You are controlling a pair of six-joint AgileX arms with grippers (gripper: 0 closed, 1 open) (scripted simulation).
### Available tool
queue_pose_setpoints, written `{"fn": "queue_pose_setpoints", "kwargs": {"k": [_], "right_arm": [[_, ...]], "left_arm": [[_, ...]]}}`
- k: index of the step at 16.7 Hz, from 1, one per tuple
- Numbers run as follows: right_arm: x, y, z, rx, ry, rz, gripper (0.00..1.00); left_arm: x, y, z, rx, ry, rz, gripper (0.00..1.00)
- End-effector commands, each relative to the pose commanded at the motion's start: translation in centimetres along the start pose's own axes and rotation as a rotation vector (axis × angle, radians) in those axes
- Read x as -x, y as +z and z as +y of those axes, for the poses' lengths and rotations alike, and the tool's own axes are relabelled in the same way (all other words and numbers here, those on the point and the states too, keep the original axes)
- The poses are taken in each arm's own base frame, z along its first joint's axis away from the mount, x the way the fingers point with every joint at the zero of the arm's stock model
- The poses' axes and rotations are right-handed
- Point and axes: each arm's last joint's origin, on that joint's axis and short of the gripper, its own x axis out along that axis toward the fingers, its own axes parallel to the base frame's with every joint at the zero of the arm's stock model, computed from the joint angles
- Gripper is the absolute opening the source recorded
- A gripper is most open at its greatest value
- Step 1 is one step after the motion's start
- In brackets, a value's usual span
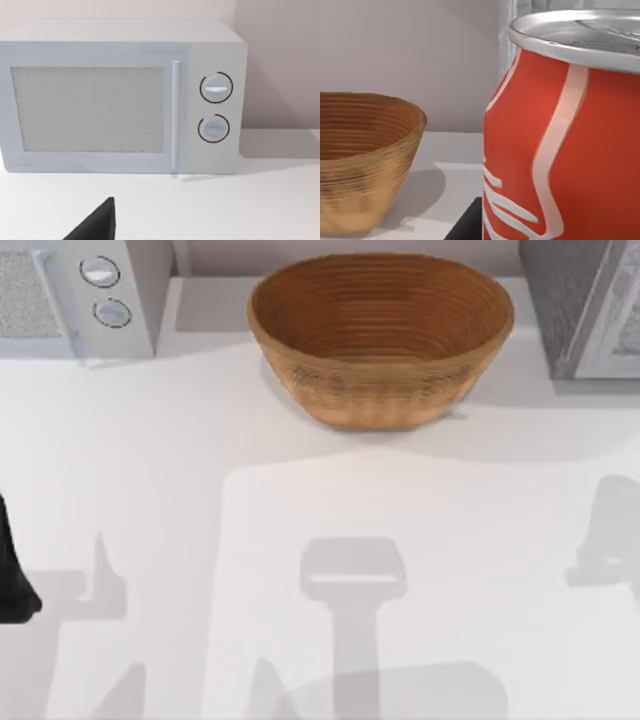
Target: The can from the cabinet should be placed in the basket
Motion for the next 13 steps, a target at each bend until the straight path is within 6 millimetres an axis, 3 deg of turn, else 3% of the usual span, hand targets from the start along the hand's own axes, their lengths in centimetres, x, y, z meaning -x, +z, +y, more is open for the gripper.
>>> {"fn": "queue_pose_setpoints", "kwargs": {"k": [3, 6, 13], "right_arm": [[0.0, -5.2, -0.5, 0.004, -0.041, -0.035, 0.00], [-0.2, -8.0, -0.8, 0.009, -0.076, -0.066, 0.00], [-0.4, -9.0, -0.9, 0.008, -0.081, -0.059, 0.00]], "left_arm": [[0.0, 0.0, 0.0, 0.000, 0.000, 0.000, 1.00], [0.0, 0.0, 0.0, 0.000, 0.000, 0.000, 1.00], [0.0, 0.0, 0.0, 0.000, 0.000, 0.000, 1.00]]}}
